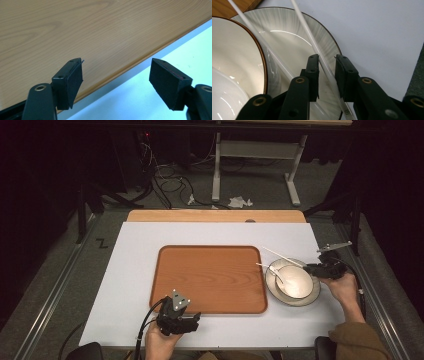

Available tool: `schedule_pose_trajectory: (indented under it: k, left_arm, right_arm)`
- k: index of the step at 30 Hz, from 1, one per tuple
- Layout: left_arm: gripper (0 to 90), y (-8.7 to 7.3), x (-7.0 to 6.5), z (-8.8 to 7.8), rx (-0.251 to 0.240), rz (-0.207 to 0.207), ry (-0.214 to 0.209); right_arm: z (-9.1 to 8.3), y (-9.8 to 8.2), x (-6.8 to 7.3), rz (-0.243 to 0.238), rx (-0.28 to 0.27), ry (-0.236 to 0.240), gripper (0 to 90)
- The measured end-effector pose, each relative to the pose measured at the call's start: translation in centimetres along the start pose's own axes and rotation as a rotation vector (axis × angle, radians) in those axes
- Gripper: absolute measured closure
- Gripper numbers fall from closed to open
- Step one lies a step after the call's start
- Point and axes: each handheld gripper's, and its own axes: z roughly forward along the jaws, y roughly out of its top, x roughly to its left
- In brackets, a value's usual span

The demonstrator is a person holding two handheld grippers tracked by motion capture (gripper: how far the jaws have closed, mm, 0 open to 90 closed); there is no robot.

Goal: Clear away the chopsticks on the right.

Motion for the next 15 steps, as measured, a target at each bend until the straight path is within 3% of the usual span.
schedule_pose_trajectory:
  k: [9, 15]
  left_arm:
    - [26.7, -0.01, -0.09, 0.01, -0.001, 0.003, 0.001]
    - [26.7, 0.13, -0.17, 0.01, -0.003, 0.008, -0.004]
  right_arm:
    - [0.16, -0.17, 0.26, -0.053, 0.008, -0.03, 84.2]
    - [0.03, -0.31, 0.38, -0.062, -0.004, -0.043, 84.7]
